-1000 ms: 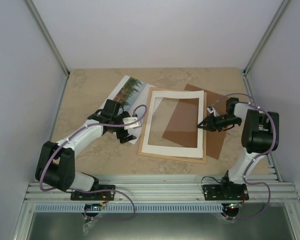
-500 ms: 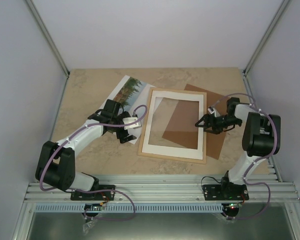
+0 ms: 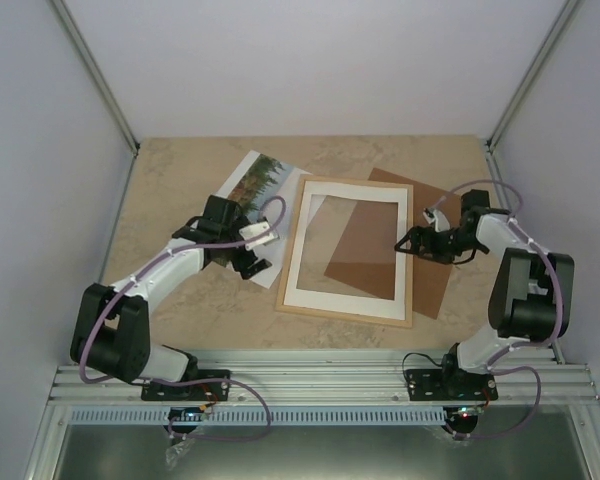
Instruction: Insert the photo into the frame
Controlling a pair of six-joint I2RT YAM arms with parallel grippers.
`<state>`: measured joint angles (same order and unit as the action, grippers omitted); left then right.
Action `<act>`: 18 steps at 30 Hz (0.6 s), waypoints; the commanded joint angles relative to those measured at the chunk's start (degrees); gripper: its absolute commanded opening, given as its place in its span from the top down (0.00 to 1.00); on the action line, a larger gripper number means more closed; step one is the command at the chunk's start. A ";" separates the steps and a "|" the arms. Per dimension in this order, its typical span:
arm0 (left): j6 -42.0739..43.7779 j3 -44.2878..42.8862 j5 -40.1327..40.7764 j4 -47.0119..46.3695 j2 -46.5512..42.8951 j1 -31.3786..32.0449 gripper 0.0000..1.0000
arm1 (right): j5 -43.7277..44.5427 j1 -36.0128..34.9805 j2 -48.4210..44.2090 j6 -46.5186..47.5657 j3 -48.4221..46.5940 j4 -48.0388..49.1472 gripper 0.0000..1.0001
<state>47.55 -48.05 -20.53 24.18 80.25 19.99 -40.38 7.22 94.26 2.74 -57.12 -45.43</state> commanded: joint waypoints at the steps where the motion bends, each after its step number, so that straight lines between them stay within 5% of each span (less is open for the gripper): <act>1: -16.68 -4.94 3.43 -3.47 0.19 -4.29 0.01 | -2.78 -0.09 -3.27 1.19 -1.94 2.10 0.02; 8: -32.46 -13.47 -0.16 3.87 7.95 -15.31 0.01 | -5.54 -4.34 -4.53 2.15 -8.61 7.85 0.02; 18: -46.80 -18.27 -8.41 7.66 20.10 -35.37 0.01 | 3.20 -29.62 2.13 -1.22 -17.84 21.77 0.07</act>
<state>8.82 -65.21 -25.30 29.17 98.13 -10.26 -41.67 -14.55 92.49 2.87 -71.09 -31.14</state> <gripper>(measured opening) 0.993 0.930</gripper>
